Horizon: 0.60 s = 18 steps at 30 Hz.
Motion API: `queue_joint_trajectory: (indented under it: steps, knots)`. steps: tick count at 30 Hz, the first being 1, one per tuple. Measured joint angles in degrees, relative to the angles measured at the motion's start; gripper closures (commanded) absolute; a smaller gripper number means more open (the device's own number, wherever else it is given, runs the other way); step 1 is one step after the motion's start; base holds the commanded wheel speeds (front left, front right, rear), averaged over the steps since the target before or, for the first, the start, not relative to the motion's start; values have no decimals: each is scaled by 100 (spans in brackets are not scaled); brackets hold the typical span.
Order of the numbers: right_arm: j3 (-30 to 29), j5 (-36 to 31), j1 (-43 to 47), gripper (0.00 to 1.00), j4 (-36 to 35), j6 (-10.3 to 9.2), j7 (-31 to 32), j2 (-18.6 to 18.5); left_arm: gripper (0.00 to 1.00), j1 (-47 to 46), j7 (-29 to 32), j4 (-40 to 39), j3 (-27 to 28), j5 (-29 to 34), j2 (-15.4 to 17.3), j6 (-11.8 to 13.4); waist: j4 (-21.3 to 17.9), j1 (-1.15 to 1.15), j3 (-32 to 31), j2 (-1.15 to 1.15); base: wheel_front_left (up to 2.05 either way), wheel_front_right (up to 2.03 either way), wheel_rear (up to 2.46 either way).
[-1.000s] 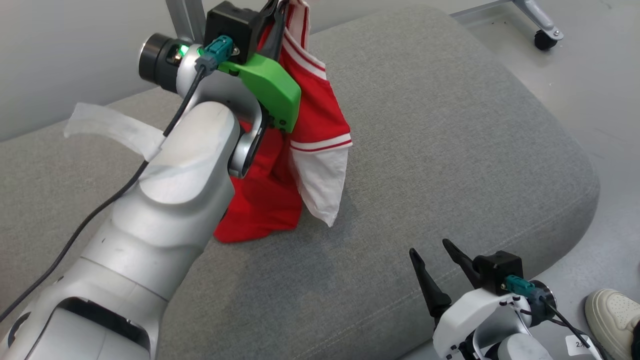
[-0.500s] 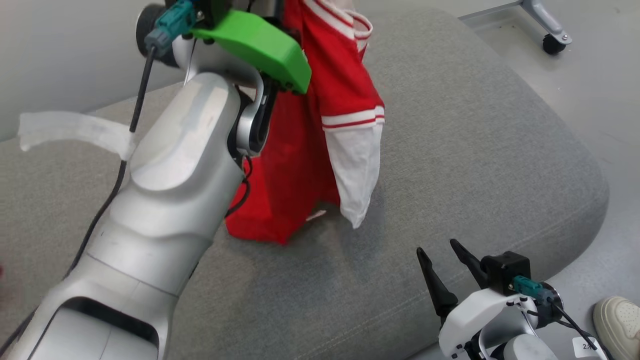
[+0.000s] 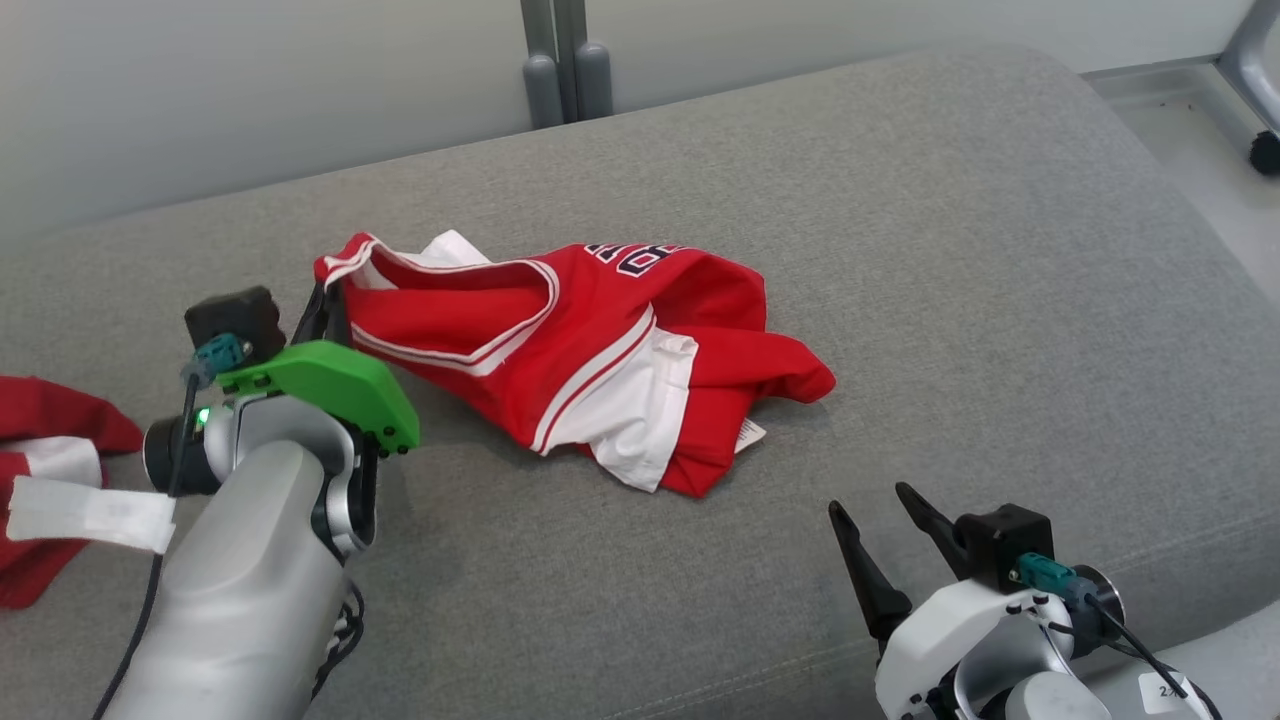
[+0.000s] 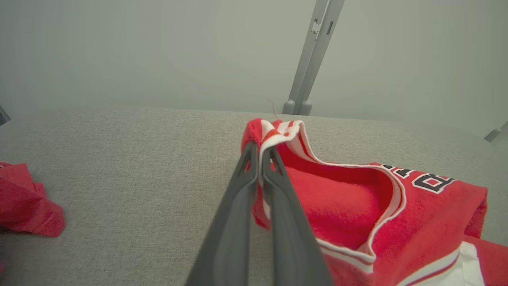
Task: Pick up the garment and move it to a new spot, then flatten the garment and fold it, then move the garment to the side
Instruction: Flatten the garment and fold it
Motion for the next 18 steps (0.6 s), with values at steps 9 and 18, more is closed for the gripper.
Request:
queue_joint_trajectory:
  steps: [9,18]
  knots:
    - [70,-31,85,0,-73,0,145,1,0,444,-138,474,436,-489,-51,-104,262,0,-189,0,0,0,0]
    - [-51,-97,213,0,-155,0,200,1,0,996,-137,313,437,-623,-319,-388,350,0,-355,0,0,0,0]
